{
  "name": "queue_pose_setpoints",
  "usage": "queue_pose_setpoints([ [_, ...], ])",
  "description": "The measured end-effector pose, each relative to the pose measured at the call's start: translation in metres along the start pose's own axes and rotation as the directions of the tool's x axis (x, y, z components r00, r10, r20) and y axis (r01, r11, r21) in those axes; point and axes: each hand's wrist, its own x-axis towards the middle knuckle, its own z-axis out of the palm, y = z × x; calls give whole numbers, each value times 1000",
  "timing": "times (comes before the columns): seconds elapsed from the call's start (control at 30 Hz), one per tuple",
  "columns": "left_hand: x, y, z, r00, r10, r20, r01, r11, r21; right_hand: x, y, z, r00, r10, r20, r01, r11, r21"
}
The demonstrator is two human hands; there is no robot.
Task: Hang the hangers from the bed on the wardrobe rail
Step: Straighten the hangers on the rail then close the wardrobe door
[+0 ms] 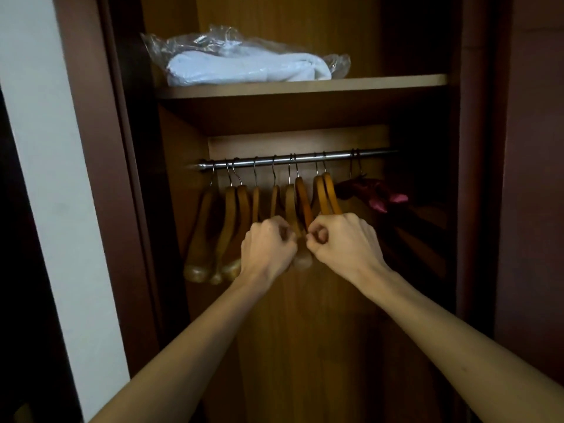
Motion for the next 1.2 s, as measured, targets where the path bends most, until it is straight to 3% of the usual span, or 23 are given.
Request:
queue_pose_setpoints([
  [0.2, 32, -9, 6, 993, -114, 16, 114, 993, 31, 40, 0, 19, 996, -61, 61, 65, 996, -53],
  [0.4, 63, -3, 22, 974, -197, 109, 197, 980, 15, 70, 13, 39, 996, 22, 85, -15, 997, -80],
  [0.67, 120, 16, 56, 871, -425, 246, 431, 902, 35, 83, 19, 53, 958, 158, 240, -143, 987, -78],
  [0.77, 133, 23, 65, 830, -435, 349, 443, 894, 61, 81, 21, 63, 933, 191, 304, -175, 982, -77],
  [0.87, 143, 22, 76, 791, -439, 427, 502, 864, -44, 78, 21, 69, 910, 235, 342, -224, 972, -72],
  [1.0, 144, 16, 90, 722, -460, 516, 627, 750, -210, 76, 19, 73, 860, 272, 432, -233, 962, -142],
  [1.2, 153, 16, 91, 727, -465, 505, 642, 723, -257, 74, 21, 71, 931, 220, 290, -201, 975, -94],
])
